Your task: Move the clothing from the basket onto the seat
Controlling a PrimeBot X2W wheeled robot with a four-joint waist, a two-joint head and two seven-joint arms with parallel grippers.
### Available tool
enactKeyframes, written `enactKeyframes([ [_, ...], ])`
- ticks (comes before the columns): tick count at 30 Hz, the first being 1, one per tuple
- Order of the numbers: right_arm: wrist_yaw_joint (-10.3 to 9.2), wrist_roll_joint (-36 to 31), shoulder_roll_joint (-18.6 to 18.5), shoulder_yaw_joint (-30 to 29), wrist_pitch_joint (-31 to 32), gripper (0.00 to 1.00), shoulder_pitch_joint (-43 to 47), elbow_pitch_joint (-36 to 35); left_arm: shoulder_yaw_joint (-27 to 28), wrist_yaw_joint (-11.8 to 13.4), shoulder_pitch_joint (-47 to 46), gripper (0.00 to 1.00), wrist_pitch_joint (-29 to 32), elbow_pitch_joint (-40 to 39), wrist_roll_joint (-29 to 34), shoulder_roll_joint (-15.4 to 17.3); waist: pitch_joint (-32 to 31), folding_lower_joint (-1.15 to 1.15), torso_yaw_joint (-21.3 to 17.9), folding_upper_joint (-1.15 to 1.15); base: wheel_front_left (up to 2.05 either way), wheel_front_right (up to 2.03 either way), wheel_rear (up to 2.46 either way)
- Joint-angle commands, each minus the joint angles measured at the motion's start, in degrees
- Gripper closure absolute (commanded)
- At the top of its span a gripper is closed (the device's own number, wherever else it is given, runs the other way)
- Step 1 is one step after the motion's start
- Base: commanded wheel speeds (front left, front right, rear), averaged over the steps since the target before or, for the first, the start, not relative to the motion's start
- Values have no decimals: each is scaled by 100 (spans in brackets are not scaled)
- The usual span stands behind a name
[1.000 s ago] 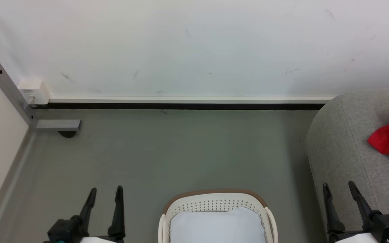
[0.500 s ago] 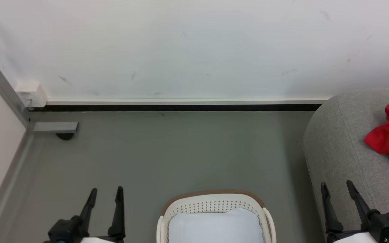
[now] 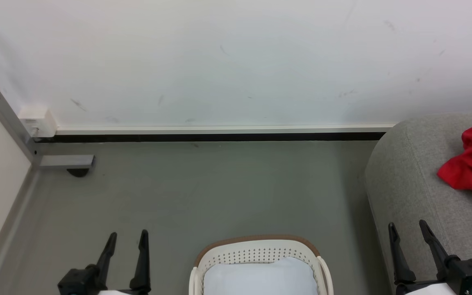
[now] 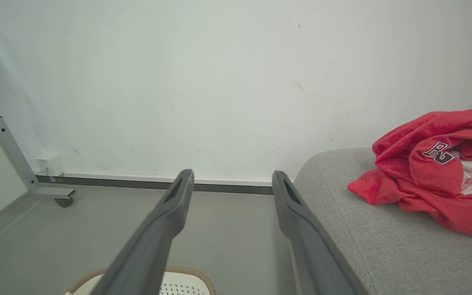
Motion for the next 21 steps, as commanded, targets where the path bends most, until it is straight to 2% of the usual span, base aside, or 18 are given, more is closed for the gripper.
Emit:
enactKeyframes([
  [1,-15,27,-10,-2,5,0,46,18,16,-6,25,0,-2,29,35,14,-1,0,-5,0,0,0,0],
  [13,-15,2,-10,-32,5,0,55,42,-21,-106,-35,0,-2,181,-63,9,-12,0,-6,0,0,0,0],
  [14,0,6,0,-17,0,100,7,19,-26,-104,-9,100,0,167,-44,-9,-12,0,-7,0,0,0,0],
  [21,0,150,59,-22,53,100,163,271,-1,-124,118,100,59,455,-188,-41,-13,0,-4,0,0,0,0],
])
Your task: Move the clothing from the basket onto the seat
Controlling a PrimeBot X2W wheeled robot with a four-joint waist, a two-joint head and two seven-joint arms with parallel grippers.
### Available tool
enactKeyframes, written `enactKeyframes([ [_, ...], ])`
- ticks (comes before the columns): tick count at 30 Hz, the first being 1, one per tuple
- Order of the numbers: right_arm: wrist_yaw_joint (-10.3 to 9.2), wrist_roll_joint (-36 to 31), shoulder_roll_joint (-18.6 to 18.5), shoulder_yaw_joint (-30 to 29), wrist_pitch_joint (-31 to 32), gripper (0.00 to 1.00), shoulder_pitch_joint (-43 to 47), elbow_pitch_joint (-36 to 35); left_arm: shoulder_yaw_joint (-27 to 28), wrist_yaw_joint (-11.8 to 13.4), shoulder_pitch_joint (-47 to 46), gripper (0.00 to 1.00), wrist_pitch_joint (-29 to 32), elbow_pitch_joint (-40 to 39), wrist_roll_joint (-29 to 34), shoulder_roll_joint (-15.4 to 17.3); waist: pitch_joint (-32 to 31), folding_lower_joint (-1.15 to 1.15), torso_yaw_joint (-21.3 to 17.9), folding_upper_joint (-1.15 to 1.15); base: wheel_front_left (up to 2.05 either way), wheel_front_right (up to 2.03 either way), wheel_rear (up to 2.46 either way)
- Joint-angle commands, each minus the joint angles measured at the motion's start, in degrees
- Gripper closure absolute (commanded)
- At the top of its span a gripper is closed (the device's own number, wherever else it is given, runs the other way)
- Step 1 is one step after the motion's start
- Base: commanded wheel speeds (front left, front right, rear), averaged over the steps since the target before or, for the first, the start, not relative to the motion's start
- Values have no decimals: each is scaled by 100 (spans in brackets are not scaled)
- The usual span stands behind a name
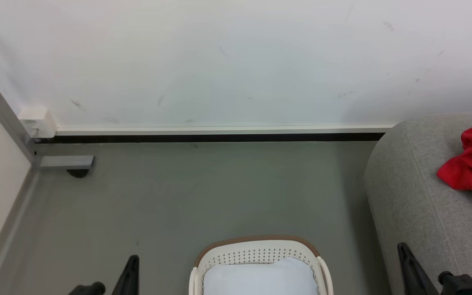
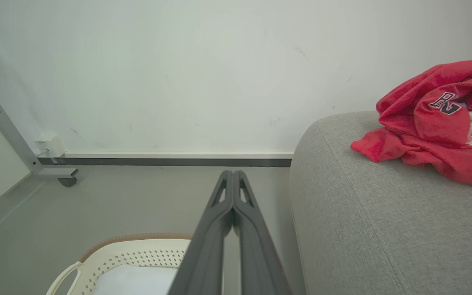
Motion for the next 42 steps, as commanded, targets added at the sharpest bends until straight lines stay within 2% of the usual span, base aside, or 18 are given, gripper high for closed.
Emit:
enactKeyframes([
  [1,0,242,-27,-40,78,100,-66,-68,49,-11,-67,100,73,-49,-237,5,0,0,4,0,0,0,0],
  [19,-2,2129,-46,-196,559,100,-123,-262,251,-92,-195,100,551,-156,-2078,15,-4,0,40,0,0,0,0],
  [42,-5,4034,-68,-367,1058,100,-207,-440,470,-176,-338,100,1051,-246,-3938,29,-9,0,85,0,0,0,0],
])
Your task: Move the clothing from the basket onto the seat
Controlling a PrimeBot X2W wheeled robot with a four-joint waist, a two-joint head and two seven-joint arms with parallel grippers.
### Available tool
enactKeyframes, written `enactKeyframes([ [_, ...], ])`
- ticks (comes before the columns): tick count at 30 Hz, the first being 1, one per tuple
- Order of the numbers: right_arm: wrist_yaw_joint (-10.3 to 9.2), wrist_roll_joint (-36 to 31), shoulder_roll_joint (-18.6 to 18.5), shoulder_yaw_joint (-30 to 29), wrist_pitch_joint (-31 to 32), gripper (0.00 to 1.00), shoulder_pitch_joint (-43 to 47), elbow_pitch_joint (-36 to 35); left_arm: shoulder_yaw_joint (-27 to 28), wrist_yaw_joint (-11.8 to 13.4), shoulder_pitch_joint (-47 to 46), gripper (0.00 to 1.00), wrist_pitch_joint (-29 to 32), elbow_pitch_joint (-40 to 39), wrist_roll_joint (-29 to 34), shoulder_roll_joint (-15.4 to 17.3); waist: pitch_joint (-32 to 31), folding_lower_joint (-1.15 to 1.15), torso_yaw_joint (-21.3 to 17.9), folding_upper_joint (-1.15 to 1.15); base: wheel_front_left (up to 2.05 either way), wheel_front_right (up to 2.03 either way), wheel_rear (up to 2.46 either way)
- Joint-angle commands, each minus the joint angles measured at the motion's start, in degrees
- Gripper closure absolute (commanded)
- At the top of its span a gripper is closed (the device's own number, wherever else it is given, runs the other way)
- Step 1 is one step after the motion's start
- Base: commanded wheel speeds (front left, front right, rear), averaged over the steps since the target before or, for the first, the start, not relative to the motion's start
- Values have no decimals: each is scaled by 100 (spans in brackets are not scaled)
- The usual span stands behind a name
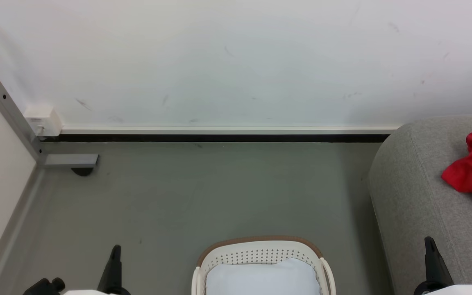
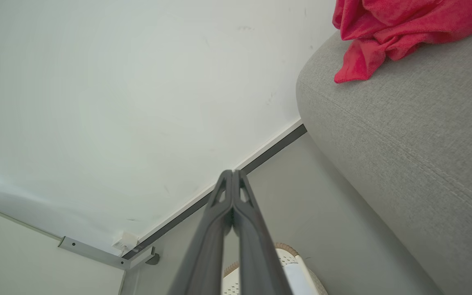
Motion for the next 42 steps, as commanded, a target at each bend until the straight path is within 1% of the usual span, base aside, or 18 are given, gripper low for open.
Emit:
enactKeyframes([
  [1,-5,160,-61,-39,33,100,-161,-96,40,-25,-138,100,44,-77,-180,30,0,0,2,0,0,0,0],
  [22,-7,1550,-78,-161,402,100,-203,-218,199,-90,-236,100,409,-143,-1546,41,-5,0,43,0,0,0,0],
  [42,-9,2647,-90,-263,692,100,-254,-319,323,-136,-315,100,694,-185,-2615,51,-9,0,83,0,0,0,0],
])
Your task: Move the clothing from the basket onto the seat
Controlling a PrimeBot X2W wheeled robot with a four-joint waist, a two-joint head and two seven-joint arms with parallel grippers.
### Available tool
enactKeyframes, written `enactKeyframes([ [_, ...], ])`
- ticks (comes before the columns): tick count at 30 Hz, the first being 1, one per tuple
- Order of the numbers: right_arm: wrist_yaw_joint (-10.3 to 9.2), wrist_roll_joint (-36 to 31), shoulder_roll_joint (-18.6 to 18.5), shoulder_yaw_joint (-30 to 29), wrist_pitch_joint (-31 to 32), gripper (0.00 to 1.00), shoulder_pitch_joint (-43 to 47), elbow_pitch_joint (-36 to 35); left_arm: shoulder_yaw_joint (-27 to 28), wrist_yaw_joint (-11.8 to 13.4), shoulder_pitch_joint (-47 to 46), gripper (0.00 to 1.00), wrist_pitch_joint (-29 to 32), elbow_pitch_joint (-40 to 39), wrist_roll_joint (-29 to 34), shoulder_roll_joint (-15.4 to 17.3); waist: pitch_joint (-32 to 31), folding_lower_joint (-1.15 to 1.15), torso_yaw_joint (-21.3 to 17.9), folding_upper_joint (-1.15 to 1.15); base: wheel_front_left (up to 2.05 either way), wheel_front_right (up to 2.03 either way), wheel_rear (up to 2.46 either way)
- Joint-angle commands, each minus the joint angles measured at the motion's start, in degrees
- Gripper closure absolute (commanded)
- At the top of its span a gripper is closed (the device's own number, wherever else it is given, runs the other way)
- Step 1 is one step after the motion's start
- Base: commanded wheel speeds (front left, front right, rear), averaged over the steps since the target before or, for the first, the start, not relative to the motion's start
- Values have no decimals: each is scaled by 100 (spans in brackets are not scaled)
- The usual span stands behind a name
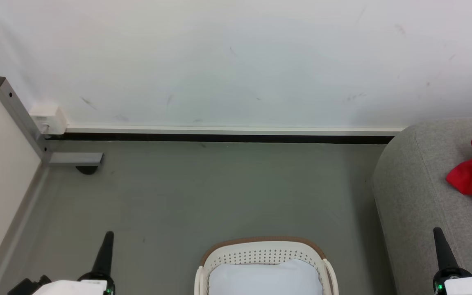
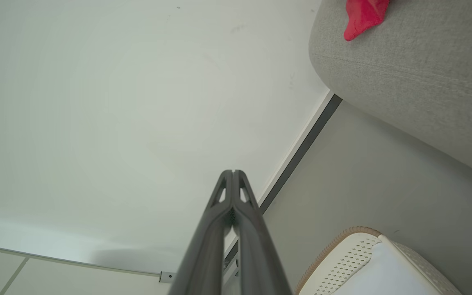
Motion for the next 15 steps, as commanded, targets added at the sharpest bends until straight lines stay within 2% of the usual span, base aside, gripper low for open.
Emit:
enactKeyframes([
  [1,-9,140,-66,-35,33,100,-128,-66,29,-32,-98,100,31,-43,-167,45,0,0,3,0,0,0,0],
  [15,-10,803,-72,-89,209,100,-130,-119,109,-66,-142,100,212,-70,-821,51,-3,0,31,0,0,0,0],
])
